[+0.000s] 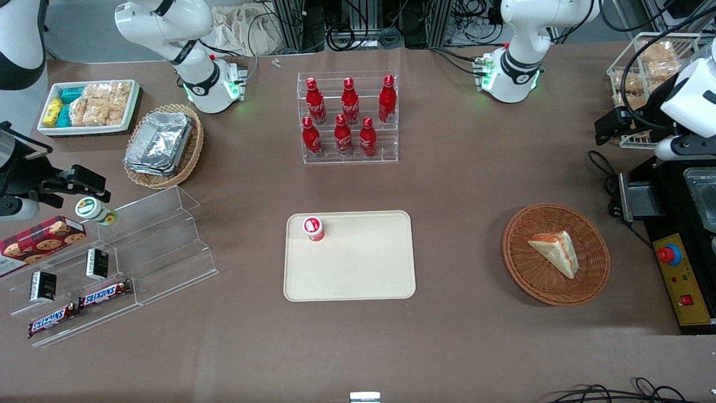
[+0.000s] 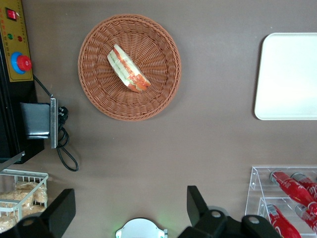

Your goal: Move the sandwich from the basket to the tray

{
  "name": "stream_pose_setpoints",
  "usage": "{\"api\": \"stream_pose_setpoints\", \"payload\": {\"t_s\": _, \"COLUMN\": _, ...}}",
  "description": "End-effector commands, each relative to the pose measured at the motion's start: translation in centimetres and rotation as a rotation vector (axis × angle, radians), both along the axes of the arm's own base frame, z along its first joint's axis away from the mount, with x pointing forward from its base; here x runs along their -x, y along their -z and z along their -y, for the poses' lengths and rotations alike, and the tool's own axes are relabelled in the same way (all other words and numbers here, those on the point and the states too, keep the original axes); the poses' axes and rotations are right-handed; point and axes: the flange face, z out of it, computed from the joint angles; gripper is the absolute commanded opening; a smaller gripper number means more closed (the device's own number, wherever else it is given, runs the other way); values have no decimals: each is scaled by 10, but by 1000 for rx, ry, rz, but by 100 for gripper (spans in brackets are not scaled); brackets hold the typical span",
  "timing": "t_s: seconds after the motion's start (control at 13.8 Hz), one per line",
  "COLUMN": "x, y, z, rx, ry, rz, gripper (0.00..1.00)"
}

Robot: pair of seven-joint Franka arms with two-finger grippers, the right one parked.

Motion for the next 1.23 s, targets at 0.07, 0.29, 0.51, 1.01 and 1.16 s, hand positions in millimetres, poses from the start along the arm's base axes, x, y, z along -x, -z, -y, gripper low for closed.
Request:
{"api": "stream_pose_setpoints", "payload": {"t_s": 0.07, "x": -10, "y": -6, "z": -1, "rx": -19, "ry": -45, "rz": 32, "gripper": 100}}
{"api": "stream_pose_setpoints", "payload": {"t_s": 0.29, "x": -12, "y": 1, "z": -8, "rx": -22, "ry": -76, "rz": 18, "gripper": 100}}
{"api": "stream_pose_setpoints", "payload": {"t_s": 0.51, "x": -30, "y": 35, "z": -13, "rx": -30, "ry": -244, "rz": -38, "gripper": 100}}
{"api": "stream_pose_setpoints", "payload": {"t_s": 1.01, "x": -81, "y": 175, "z": -53, "rx": -42, "ry": -616, "rz": 27, "gripper": 100}}
{"api": "stream_pose_setpoints", "payload": {"t_s": 1.16, "x": -79, "y": 231, "z": -65, "rx": -45, "ry": -654, "rz": 46, "gripper": 100}}
